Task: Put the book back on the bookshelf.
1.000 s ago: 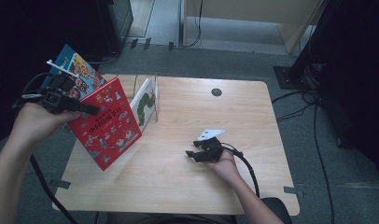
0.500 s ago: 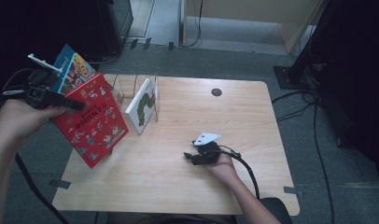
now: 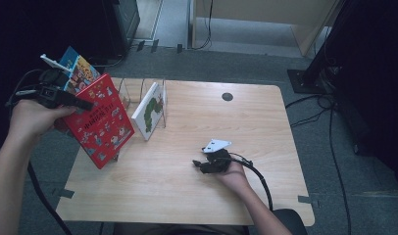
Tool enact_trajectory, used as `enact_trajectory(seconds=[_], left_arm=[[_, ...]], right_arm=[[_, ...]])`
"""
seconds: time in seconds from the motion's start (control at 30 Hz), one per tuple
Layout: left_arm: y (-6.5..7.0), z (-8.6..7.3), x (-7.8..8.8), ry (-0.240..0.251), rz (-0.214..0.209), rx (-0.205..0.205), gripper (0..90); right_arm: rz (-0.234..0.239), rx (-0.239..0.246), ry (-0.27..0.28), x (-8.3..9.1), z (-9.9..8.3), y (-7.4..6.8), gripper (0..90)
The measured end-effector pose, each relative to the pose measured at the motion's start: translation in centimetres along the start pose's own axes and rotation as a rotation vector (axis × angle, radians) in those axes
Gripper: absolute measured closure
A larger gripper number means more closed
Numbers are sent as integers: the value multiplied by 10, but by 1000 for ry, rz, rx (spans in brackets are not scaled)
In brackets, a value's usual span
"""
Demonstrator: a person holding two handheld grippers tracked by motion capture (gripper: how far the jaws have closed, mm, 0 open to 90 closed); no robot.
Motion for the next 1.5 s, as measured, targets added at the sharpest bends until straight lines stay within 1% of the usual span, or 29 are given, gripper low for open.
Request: enact_trajectory(seconds=[0.07,0.23,0.4,0.57,0.67,0.77,0.83,1.07,1.1,1.17,1.2,1.33,1.37,1.4,1.43,1.5], left_arm=[[-1,4,-4,3,6,13,801],[-1,13,-11,13,1,12,800],[-6,20,-18,26,2,21,801],[-9,26,-25,35,2,20,801],[-11,31,-30,31,-1,28,800],[-12,36,-35,24,5,19,800],[-12,39,-37,23,-2,12,800],[-15,50,-39,42,5,7,800],[-15,51,-40,42,-1,3,799],[-15,53,-43,39,14,2,797],[-15,53,-43,41,8,1,796],[-17,55,-42,6,-9,8,781],[-17,55,-42,-3,-12,16,777],[-18,56,-43,-13,-9,15,775],[-18,57,-44,-24,-12,22,776],[-18,60,-45,-54,-25,17,768]], right_arm=[[-2,-1,0,0,0,0,363],[-3,-2,-1,0,0,0,363],[-7,-9,-1,-1,1,-1,364],[-7,-8,-2,-1,1,-1,364],[-7,-8,-3,-1,1,-1,364],[-7,-9,-2,-1,1,-1,364],[-7,-9,-3,-1,1,-1,363],[-7,-7,-2,-1,1,-1,363],[-6,-7,-2,-1,1,-1,363],[-4,-6,-3,-1,1,-1,363],[-5,-6,-2,-1,1,-1,363],[-4,-6,-3,-1,1,-1,363],[-4,-5,-3,-1,1,-1,363],[-4,-6,-2,-1,1,-1,363],[-4,-6,-2,-1,1,-1,363],[-5,-5,-1,-1,1,-1,363]])
Point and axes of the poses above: each handheld gripper's, and its own axes: x roughly backward along the jaws, z roughly out of its top, y roughly to its right, the point moved 1 cm from there along -x, roughly forward along the jaws, and after that the axes turned 12 degrees about -z, right-handed, at the moved point
